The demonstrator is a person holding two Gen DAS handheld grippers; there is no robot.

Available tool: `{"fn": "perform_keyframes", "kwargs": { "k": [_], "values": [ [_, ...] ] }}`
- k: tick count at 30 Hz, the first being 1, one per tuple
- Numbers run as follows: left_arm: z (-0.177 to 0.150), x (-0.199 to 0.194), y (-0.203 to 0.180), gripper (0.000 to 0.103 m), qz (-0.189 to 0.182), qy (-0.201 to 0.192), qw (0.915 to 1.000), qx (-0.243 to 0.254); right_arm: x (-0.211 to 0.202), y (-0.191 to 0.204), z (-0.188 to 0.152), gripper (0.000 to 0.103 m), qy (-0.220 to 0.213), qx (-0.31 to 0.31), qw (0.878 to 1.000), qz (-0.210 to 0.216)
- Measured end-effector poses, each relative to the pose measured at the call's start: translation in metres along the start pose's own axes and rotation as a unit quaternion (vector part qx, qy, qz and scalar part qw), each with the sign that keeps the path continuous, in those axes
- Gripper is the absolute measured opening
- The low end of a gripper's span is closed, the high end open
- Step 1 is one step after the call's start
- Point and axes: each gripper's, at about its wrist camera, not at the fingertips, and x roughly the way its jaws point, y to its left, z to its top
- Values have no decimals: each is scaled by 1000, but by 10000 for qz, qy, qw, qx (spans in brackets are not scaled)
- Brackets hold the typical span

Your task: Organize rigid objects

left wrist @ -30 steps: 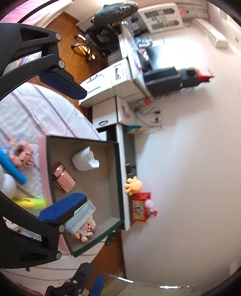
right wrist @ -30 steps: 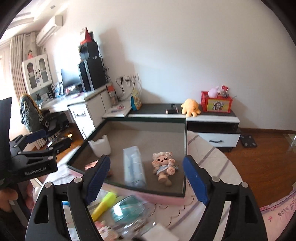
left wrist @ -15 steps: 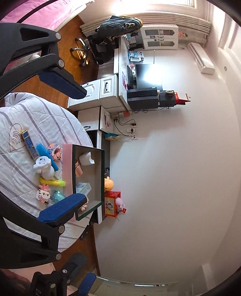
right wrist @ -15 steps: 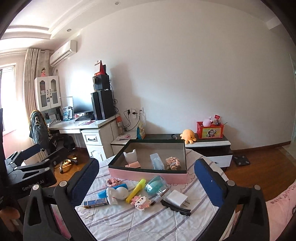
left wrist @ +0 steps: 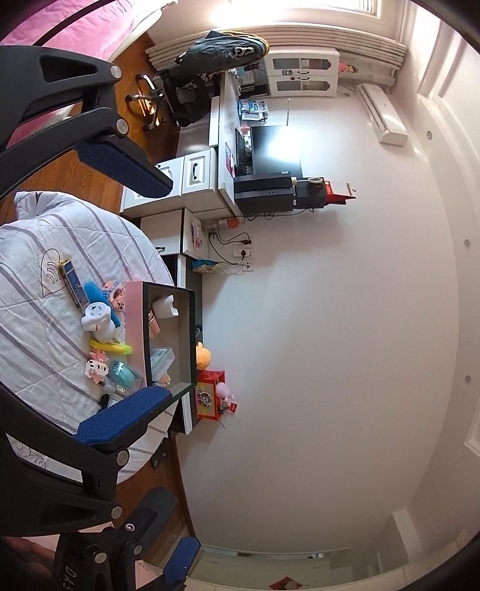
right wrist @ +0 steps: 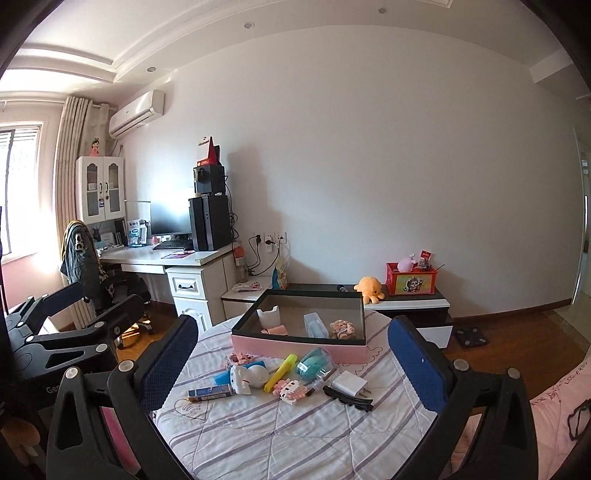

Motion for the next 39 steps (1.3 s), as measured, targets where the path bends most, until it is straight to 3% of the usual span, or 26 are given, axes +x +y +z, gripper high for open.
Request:
{"fn": "perform_keyframes", "kwargs": {
  "k": [10, 25, 32, 39],
  "values": [
    [3, -14, -4, 103, -24, -137, 9999, 33, -9, 6, 1, 103, -75, -40, 10000, -35],
    [-2, -6, -5, 103, -48, 6, 10000, 32, -5, 4, -2, 103, 19, -30, 10000, -77],
    [-9, 15, 7, 103, -88, 249, 9996, -63, 6, -2, -8, 103, 134, 29, 9998, -149],
    [-40, 70, 28, 103, -3, 921, 9957, -105, 39, -25, -28, 103, 552, 203, 9978, -318]
  ]
}}
